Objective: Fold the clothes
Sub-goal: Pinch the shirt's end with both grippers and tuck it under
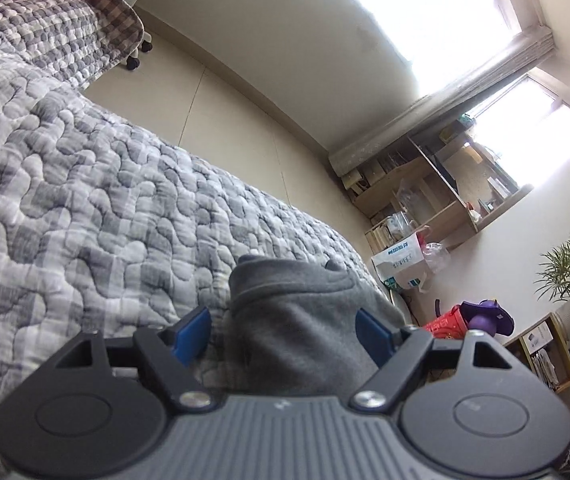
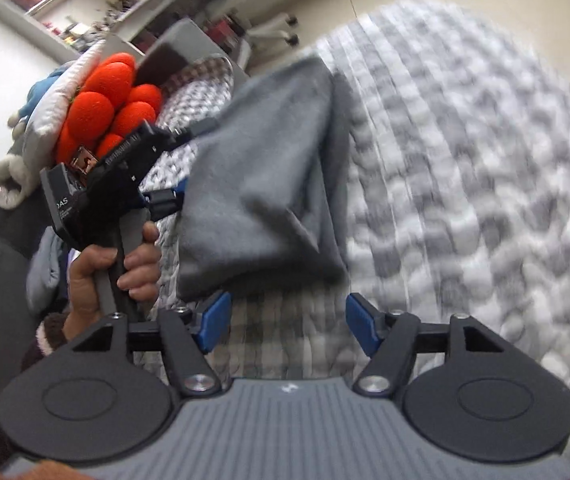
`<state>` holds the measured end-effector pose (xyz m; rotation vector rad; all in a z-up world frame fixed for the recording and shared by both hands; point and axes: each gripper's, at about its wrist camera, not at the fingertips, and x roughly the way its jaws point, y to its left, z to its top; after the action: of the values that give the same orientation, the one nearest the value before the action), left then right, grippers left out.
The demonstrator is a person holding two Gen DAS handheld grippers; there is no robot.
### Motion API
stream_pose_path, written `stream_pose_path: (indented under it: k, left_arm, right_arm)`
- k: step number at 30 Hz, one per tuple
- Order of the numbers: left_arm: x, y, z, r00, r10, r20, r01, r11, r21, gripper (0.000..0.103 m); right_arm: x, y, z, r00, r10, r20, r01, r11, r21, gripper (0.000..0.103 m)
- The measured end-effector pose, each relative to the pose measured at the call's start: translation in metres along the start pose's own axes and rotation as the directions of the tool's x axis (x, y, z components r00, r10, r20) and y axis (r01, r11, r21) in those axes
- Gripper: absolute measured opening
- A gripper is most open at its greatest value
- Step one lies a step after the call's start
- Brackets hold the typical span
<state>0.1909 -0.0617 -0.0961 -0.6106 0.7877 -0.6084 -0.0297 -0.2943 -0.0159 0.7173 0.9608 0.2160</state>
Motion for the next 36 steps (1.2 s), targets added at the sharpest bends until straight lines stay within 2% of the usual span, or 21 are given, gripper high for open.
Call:
stream_pose_path:
  k: [1, 5, 9, 11, 12, 14, 15, 16, 18, 23, 28, 31, 36]
  left_arm:
    - [0.002, -0.001, 0.0, 1.0, 0.002, 0.006, -0.002, 1.0, 0.002, 0.08]
    - [0.013, -0.007, 0.002, 1.0, 0.006, 0.023, -0.006, 1.0, 0.009, 0.079]
    - [0.018, -0.003, 0.001, 0.999, 0.021, 0.039, -0.02, 0.999, -0.025, 0.057]
    - [0.018, -0.002, 0.0, 0.999, 0.021, 0.045, -0.02, 0.999, -0.029, 0.055]
    - [0.018, -0.002, -0.001, 0.999, 0.023, 0.047, -0.022, 0.999, -0.025, 0.051]
    - [0.019, -0.003, -0.004, 0.999, 0.026, 0.047, -0.025, 0.999, -0.02, 0.04]
    - [0.019, -0.002, -0.005, 0.999, 0.025, 0.044, -0.024, 0.999, -0.026, 0.033]
    - [0.019, -0.003, -0.007, 0.999, 0.027, 0.046, -0.026, 0.999, -0.034, 0.028]
    - [0.015, -0.005, -0.008, 0.997, 0.038, 0.062, -0.035, 0.998, -0.047, 0.024]
    - [-0.011, -0.018, -0.013, 0.988, 0.094, 0.123, -0.09, 0.995, -0.044, 0.021]
    - [-0.04, -0.021, -0.019, 0.979, 0.15, 0.135, -0.138, 0.986, -0.093, 0.02]
    - [-0.06, -0.027, -0.029, 0.974, 0.177, 0.14, -0.164, 0.981, -0.102, 0.02]
    - [-0.096, -0.04, -0.051, 0.965, 0.212, 0.154, -0.198, 0.975, -0.102, 0.019]
  right_arm:
    - [0.002, -0.003, -0.001, 1.0, 0.021, -0.008, -0.021, 0.999, 0.03, 0.068]
    - [0.008, 0.002, -0.003, 0.996, 0.068, 0.051, -0.07, 0.996, 0.051, 0.069]
    - [0.018, 0.005, -0.006, 0.988, 0.088, 0.126, -0.1, 0.991, 0.09, 0.068]
    - [0.018, 0.002, -0.006, 0.982, 0.094, 0.163, -0.115, 0.985, 0.128, 0.068]
    - [0.017, -0.001, -0.006, 0.98, 0.094, 0.176, -0.122, 0.981, 0.152, 0.065]
    - [0.016, -0.007, -0.005, 0.976, 0.09, 0.198, -0.129, 0.972, 0.197, 0.051]
    - [0.016, -0.01, -0.003, 0.976, 0.082, 0.202, -0.126, 0.968, 0.215, 0.039]
    - [0.016, -0.012, -0.002, 0.976, 0.081, 0.203, -0.128, 0.965, 0.229, 0.032]
    - [0.015, -0.015, 0.0, 0.975, 0.084, 0.204, -0.134, 0.96, 0.244, 0.028]
    - [-0.003, -0.005, 0.003, 0.97, 0.059, 0.234, -0.096, 0.984, 0.147, 0.024]
    - [-0.01, -0.019, 0.011, 0.967, 0.055, 0.248, -0.104, 0.977, 0.186, 0.016]
    - [-0.013, -0.025, 0.015, 0.968, 0.067, 0.24, -0.116, 0.974, 0.196, 0.015]
    - [-0.012, -0.024, 0.019, 0.977, 0.051, 0.206, -0.093, 0.976, 0.196, 0.015]
